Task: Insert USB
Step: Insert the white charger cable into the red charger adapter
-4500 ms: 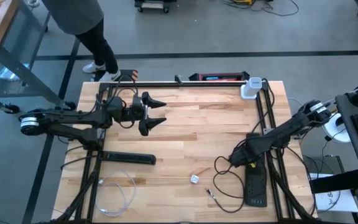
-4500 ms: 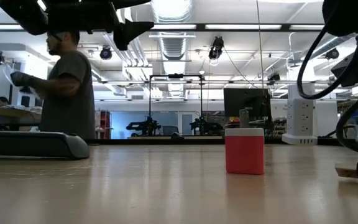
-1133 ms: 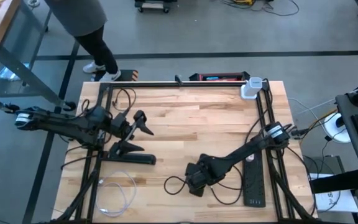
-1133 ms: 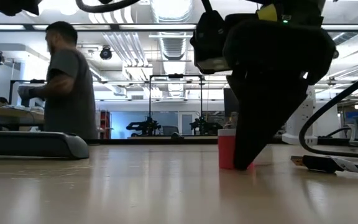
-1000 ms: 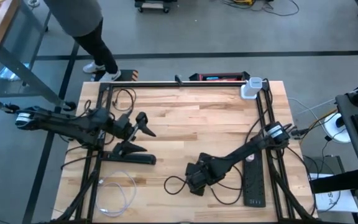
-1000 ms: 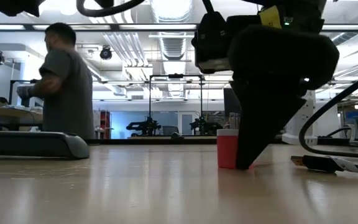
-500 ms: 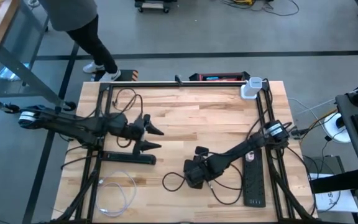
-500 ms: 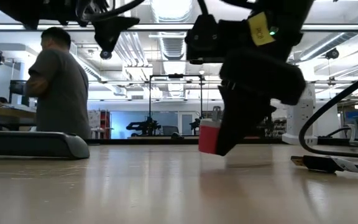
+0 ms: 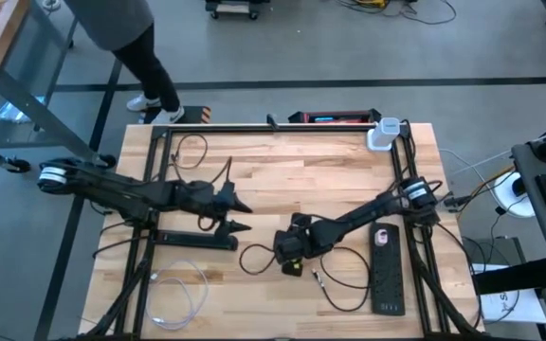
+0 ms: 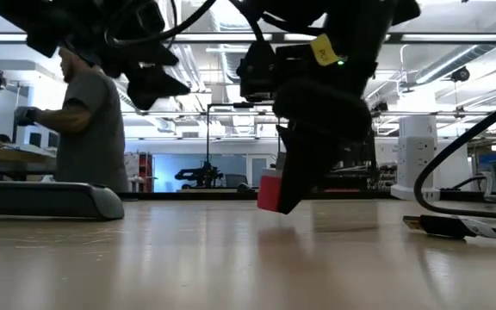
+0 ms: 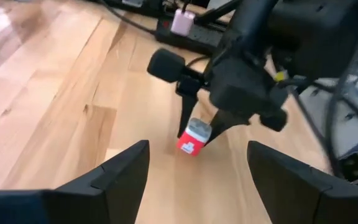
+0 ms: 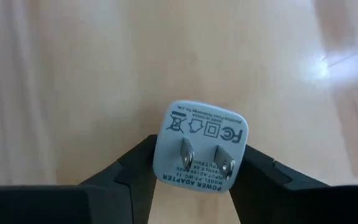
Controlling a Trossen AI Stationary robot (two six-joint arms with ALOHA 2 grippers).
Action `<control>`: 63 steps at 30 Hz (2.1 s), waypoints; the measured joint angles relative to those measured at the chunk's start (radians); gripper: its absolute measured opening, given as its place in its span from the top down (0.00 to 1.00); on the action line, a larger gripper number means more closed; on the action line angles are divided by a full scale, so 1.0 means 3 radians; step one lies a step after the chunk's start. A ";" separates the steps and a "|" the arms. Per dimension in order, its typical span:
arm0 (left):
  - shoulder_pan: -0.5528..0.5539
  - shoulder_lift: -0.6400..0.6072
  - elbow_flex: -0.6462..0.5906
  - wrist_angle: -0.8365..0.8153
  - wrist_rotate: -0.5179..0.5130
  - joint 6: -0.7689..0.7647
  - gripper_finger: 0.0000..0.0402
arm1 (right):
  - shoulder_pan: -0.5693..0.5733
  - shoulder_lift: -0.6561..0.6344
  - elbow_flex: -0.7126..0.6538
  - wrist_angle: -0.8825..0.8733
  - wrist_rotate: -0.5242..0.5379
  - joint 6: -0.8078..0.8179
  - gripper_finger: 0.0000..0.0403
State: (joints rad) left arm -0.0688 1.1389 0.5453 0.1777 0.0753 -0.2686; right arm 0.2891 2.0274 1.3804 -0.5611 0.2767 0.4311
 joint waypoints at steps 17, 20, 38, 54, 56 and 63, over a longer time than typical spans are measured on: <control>0.0025 0.0621 0.0000 0.0574 -0.0804 0.0867 0.39 | -0.0360 0.0012 -0.0004 0.0129 0.0025 -0.0253 0.59; 0.0025 0.0695 0.0000 0.0572 -0.0881 0.0832 0.40 | -0.0397 0.0028 -0.0023 0.0234 0.0038 -0.0338 0.58; 0.0028 0.0761 0.0001 0.0630 -0.0741 0.1218 0.50 | -0.0537 0.0094 -0.0024 0.0504 0.0044 -0.0778 0.54; 0.0023 0.0767 0.0001 0.0625 -0.0632 0.0835 0.49 | -0.0458 -0.0209 -0.0087 0.0814 0.0088 -0.0961 0.34; 0.0023 0.0767 0.0001 0.0624 -0.0633 0.0758 0.46 | -0.0407 -0.0323 -0.0148 0.0826 0.0246 -0.0996 0.34; 0.0023 0.0768 0.0039 0.0524 -0.0636 0.0601 0.37 | -0.0174 -0.0784 -0.0571 0.0945 0.0695 -0.0993 0.39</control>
State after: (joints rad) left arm -0.0620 1.3693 0.5570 0.3348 -0.1154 -0.0883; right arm 0.2368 1.7923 1.2092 -0.2777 0.4853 0.1333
